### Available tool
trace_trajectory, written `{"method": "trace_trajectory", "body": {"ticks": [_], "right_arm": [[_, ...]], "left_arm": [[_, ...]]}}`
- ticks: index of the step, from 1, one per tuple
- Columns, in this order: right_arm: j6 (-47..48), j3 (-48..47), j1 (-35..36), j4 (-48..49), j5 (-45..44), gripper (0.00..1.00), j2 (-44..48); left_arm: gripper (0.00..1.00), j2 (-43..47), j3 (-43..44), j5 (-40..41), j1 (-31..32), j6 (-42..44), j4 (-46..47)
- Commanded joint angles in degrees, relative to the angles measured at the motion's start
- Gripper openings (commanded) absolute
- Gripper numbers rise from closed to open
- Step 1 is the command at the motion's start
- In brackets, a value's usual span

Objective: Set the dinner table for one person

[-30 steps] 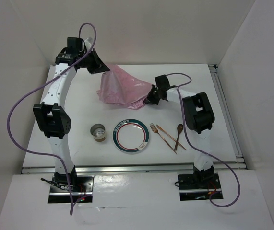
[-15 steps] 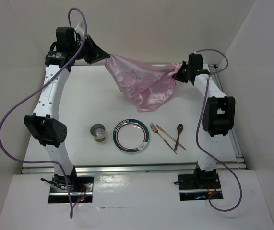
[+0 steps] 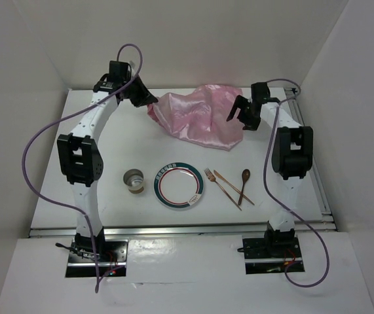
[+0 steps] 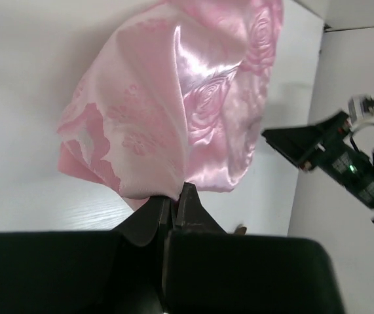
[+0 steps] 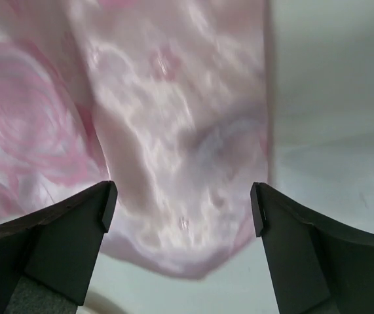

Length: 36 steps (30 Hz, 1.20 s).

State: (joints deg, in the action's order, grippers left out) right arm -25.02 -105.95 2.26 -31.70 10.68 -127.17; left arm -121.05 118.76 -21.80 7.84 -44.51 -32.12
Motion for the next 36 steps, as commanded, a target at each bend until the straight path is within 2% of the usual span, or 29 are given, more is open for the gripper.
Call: {"method": "trace_trajectory", "body": {"ticks": [1, 3, 4, 7, 11, 14, 18, 23, 26, 27, 29, 30, 31, 36], "right_arm": [[-1.7, 11.5, 0.2, 7.6, -1.6, 0.95, 14.8], [-2.5, 17.2, 0.7, 8.1, -0.7, 0.87, 19.7], [-3.3, 22.9, 0.7, 9.3, 0.1, 0.86, 21.2], [-6.9, 30.4, 0.7, 11.8, 4.1, 0.8, 26.0], [-12.6, 38.9, 0.2, 17.6, 10.2, 0.82, 27.2], [-15.9, 39.7, 0.2, 20.1, 13.8, 0.82, 24.4], [-17.2, 39.2, 0.7, 21.9, 13.3, 0.81, 21.0], [-18.2, 37.9, 1.9, 23.0, 10.9, 0.74, 17.3], [-18.8, 36.2, 2.4, 23.5, 8.2, 0.62, 14.9], [-18.8, 34.8, 2.4, 23.0, 7.6, 0.45, 14.2], [-17.5, 33.1, 2.4, 22.5, 5.9, 0.23, 13.6], [-17.5, 31.5, 2.4, 21.3, 4.6, 0.03, 13.6], [-17.0, 30.7, 2.4, 20.8, 4.6, 0.0, 14.5], [-12.3, 24.9, 0.1, 16.4, 1.5, 0.0, 19.8]], "left_arm": [[0.0, 2.8, -1.4, 1.8, 0.5, 0.2, 2.8], [0.0, 4.1, -2.1, 2.5, 0.5, 1.4, 2.8], [0.0, 4.1, -2.1, 2.6, 0.5, 1.4, 2.0], [0.0, 5.2, -3.4, 3.3, 0.5, 2.7, 2.0], [0.0, 6.4, -4.6, 3.8, 0.5, 3.3, 1.4], [0.0, 6.9, -5.7, 3.8, 0.5, 3.3, 1.4], [0.0, 8.0, -6.3, 3.8, 0.5, 3.3, 1.4], [0.0, 8.0, -6.3, 3.8, 0.5, 3.3, 1.4], [0.0, 8.6, -6.3, 3.8, 0.5, 3.3, 1.4], [0.0, 8.6, -6.3, 3.8, 0.5, 3.3, 1.4], [0.0, 8.6, -6.3, 3.3, 0.5, 3.3, 1.4], [0.0, 9.1, -6.3, 3.3, 0.5, 3.8, 1.4], [0.0, 9.1, -6.3, 3.3, -0.1, 3.8, 1.4], [0.0, 10.2, -3.5, 1.6, -2.0, 4.3, -0.5]]}}
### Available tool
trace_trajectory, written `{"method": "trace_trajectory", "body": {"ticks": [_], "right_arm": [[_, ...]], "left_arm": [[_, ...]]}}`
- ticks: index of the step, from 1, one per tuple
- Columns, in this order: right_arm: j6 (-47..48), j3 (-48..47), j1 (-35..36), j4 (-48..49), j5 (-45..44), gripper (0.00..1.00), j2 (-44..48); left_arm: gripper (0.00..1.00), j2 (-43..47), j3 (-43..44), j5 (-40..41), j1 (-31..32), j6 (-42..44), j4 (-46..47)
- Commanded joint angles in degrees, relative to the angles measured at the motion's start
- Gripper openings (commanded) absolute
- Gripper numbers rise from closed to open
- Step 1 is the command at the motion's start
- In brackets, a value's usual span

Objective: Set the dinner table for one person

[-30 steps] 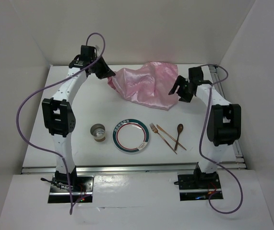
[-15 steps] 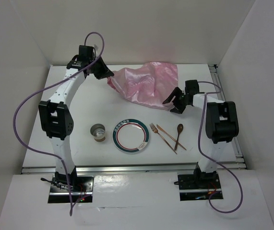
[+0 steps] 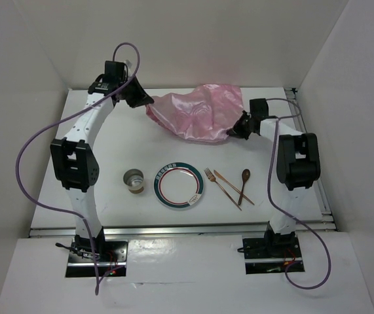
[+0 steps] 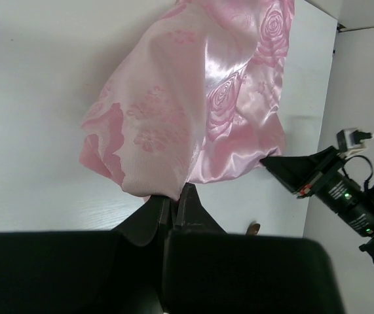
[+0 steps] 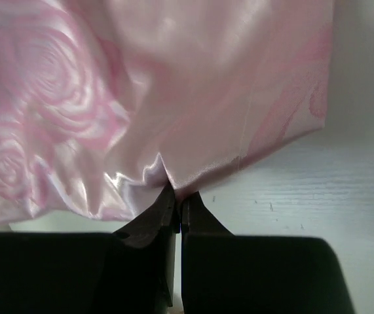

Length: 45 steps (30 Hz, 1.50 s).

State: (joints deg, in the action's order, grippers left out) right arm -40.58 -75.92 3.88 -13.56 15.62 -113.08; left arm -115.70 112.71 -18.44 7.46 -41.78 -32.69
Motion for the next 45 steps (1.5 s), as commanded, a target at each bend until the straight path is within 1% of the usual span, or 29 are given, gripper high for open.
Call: {"method": "trace_trajectory", "body": {"ticks": [1, 4, 7, 12, 13, 16, 17, 19, 21, 24, 27, 29, 32, 33, 35, 36, 37, 38, 39, 40, 41, 42, 43, 44, 45], "right_arm": [[4.0, -7.1, -1.5, -3.2, -4.2, 0.0, 8.1], [7.4, -10.0, -2.1, -5.0, -4.9, 0.0, 13.0], [10.3, -13.0, -2.1, -8.3, -6.0, 0.0, 17.8], [13.0, -13.6, -2.1, -10.6, -7.2, 0.0, 26.2], [13.0, -13.6, -2.1, -10.6, -7.2, 0.0, 28.9], [14.2, -14.2, -2.1, -12.7, -7.9, 0.0, 32.8], [14.2, -14.2, -2.1, -13.4, -8.4, 0.0, 35.3], [14.7, -15.0, -2.1, -14.3, -8.4, 0.0, 37.9], [14.7, -16.4, -2.1, -15.3, -8.4, 0.0, 38.5], [14.7, -18.4, -2.1, -15.4, -7.9, 0.0, 39.0], [14.7, -19.0, -2.1, -14.7, -7.4, 0.0, 36.0], [14.7, -19.0, -2.1, -13.3, -6.8, 0.0, 33.7], [14.1, -20.3, -2.1, -9.3, -5.3, 0.0, 26.4], [14.1, -21.1, -2.1, -8.4, -4.7, 0.0, 21.3], [13.5, -25.2, -2.1, -6.9, -3.4, 0.0, 15.4], [13.5, -26.9, -2.1, -5.7, -2.7, 0.0, 8.9], [13.5, -32.0, -1.6, -5.2, -2.7, 0.0, 5.3], [13.5, -36.0, -1.6, -6.8, -2.0, 0.01, 1.4], [13.5, -40.7, -1.6, -8.8, -2.0, 0.13, -2.8], [13.5, -49.8, -1.6, -12.8, -2.0, 0.3, -10.2], [13.5, -53.6, -1.6, -14.5, -1.5, 0.69, -13.1], [13.5, -56.5, -1.6, -15.8, -1.5, 0.79, -15.4], [13.5, -58.4, -1.6, -16.6, -1.5, 0.86, -17.6], [13.5, -58.5, -1.6, -16.6, -0.9, 0.92, -17.6], [13.5, -56.3, -1.6, -15.4, -0.9, 0.98, -16.7]], "left_arm": [[0.0, 6.1, 3.6, -2.3, -2.4, 1.6, -0.6], [0.0, 7.8, 5.7, -2.3, -3.8, 1.6, -2.0], [0.0, 9.9, 9.1, -2.3, -4.4, 2.1, -5.8], [0.0, 16.7, 7.8, -2.3, -4.9, 3.2, -8.3], [0.0, 19.7, 7.3, -2.3, -4.9, 3.2, -8.3], [0.0, 24.2, 5.2, -1.7, -5.4, 4.2, -10.1], [0.0, 27.0, 4.5, -1.2, -5.4, 4.3, -10.9], [0.0, 29.5, 4.5, -0.6, -6.0, 5.0, -12.7], [0.0, 32.3, 5.2, 0.0, -6.5, 5.5, -14.0], [0.0, 33.5, 5.9, 1.2, -7.1, 6.0, -15.1], [0.0, 33.2, 6.4, 1.2, -7.1, 6.5, -15.1], [0.0, 30.0, 6.4, 1.2, -7.1, 7.1, -14.5], [0.0, 25.6, 5.2, 0.4, -7.1, 6.5, -10.8], [0.0, 21.8, 5.2, -0.1, -7.1, 6.5, -9.6], [0.0, 16.5, 6.7, -0.6, -7.6, 5.8, -6.8], [0.0, 9.8, 8.2, -1.2, -7.6, 5.1, -6.8], [0.0, 6.0, 12.6, -1.3, -7.6, 5.1, -6.8], [0.17, 2.1, 15.1, -1.3, -8.2, 4.4, -6.8], [0.38, -1.7, 18.0, -1.3, -8.2, 3.9, -8.2], [0.73, -8.6, 24.3, -1.3, -8.9, 3.9, -9.3], [0.84, -11.2, 26.8, -1.3, -9.5, 3.3, -10.5], [0.91, -12.9, 28.4, -1.3, -9.5, 3.3, -11.2], [0.94, -13.4, 27.8, 0.1, -9.5, 3.3, -10.5], [1.0, -11.8, 25.6, 0.7, -9.5, 4.1, -9.2], [1.0, -10.3, 22.8, 0.7, -9.5, 4.6, -7.4]]}}
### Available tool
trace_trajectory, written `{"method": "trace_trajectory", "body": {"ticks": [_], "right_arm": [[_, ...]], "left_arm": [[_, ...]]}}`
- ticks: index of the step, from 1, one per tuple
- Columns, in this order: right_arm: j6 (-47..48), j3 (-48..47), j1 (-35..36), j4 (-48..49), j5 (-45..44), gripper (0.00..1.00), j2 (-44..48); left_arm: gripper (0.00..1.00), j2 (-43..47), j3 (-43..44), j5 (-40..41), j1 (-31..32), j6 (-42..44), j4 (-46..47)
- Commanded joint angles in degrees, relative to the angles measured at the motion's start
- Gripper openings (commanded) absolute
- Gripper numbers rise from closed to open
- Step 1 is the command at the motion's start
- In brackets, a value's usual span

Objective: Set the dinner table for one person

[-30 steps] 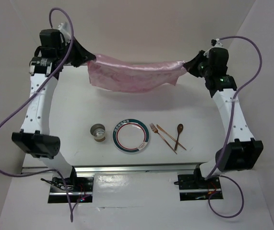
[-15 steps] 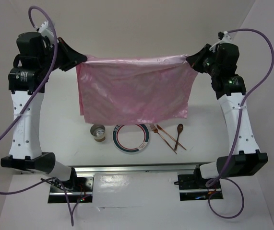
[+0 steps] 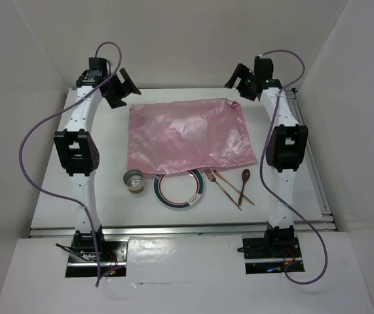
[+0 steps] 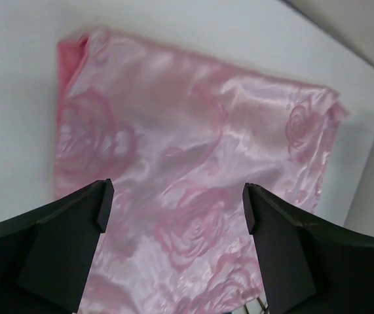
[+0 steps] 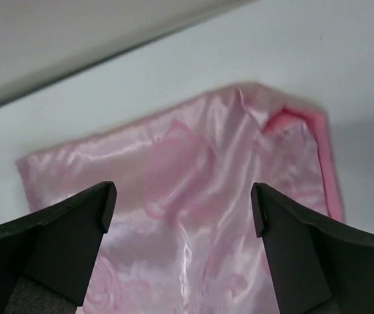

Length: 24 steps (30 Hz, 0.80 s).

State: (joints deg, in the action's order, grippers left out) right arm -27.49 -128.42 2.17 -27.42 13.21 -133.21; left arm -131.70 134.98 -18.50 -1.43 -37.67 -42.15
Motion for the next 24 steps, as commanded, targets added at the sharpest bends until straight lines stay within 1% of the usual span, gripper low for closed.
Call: {"method": "trace_trajectory", "body": {"ticks": [1, 2, 3, 4, 5, 6, 7, 8, 9, 10, 12, 14, 15, 18, 21, 24], "right_arm": [[0.4, 1.4, 0.1, 0.9, 1.5, 0.98, 5.6], [0.4, 3.9, 0.1, 1.7, 1.5, 0.98, 6.7], [0.4, 6.2, 0.1, 1.8, 1.5, 0.98, 7.6], [0.4, 8.2, 0.1, 1.8, 1.5, 0.96, 9.1], [0.4, 12.4, 0.1, 1.8, 2.1, 0.94, 9.8], [0.4, 14.8, 0.1, 2.5, 2.1, 0.9, 10.5], [0.4, 17.2, 0.7, 2.5, 2.1, 0.72, 12.3], [0.4, 22.5, 0.7, 3.9, 2.1, 0.64, 13.1], [0.4, 25.2, 0.7, 4.5, 1.5, 0.55, 14.0], [0.4, 29.8, 0.7, 5.0, 1.5, 0.36, 15.6], [-0.2, 33.1, 1.2, 5.7, 0.9, 0.19, 16.2], [-0.7, 36.6, 1.3, 5.7, -0.4, 0.05, 17.1], [-0.7, 37.4, 1.3, 5.7, -0.4, 0.04, 17.1], [-0.2, 38.7, 1.3, 4.9, -1.6, 0.04, 17.1], [-0.2, 40.1, 1.3, 4.9, -2.1, 0.04, 16.0], [-0.2, 41.4, 1.3, 4.9, -2.1, 0.04, 14.5]], "left_arm": [[1.0, 7.5, -2.4, 1.4, -0.6, 1.0, 3.8], [1.0, 8.8, -6.4, 2.0, -0.6, 1.0, 5.0], [0.96, 9.6, -7.4, 2.0, -0.6, 1.9, 5.1], [0.91, 9.6, -7.4, 2.0, -0.6, 2.8, 4.3], [0.83, 9.6, -8.1, 2.0, -0.6, 3.4, 2.1], [0.71, 9.6, -8.8, 2.0, -0.6, 4.8, 1.3], [0.39, 9.1, -9.5, 2.0, -0.1, 5.3, 0.5], [0.24, 9.1, -10.8, 2.0, -0.1, 5.3, -0.4], [0.11, 8.3, -11.6, 2.0, 1.2, 6.1, -1.7], [0.0, 7.4, -13.2, 2.0, 1.3, 6.1, -2.4], [0.0, 6.9, -15.6, 2.0, 2.7, 6.7, -3.0], [0.0, 6.9, -19.8, 2.0, 3.8, 6.7, -3.0], [0.0, 6.9, -21.1, 2.0, 4.5, 6.7, -2.5], [0.0, 6.9, -26.1, 2.0, 4.5, 6.7, -0.5], [0.0, 6.2, -28.3, 2.0, 4.5, 6.7, -0.5], [0.0, 3.4, -27.8, 2.8, 4.5, 6.7, -1.5]]}}
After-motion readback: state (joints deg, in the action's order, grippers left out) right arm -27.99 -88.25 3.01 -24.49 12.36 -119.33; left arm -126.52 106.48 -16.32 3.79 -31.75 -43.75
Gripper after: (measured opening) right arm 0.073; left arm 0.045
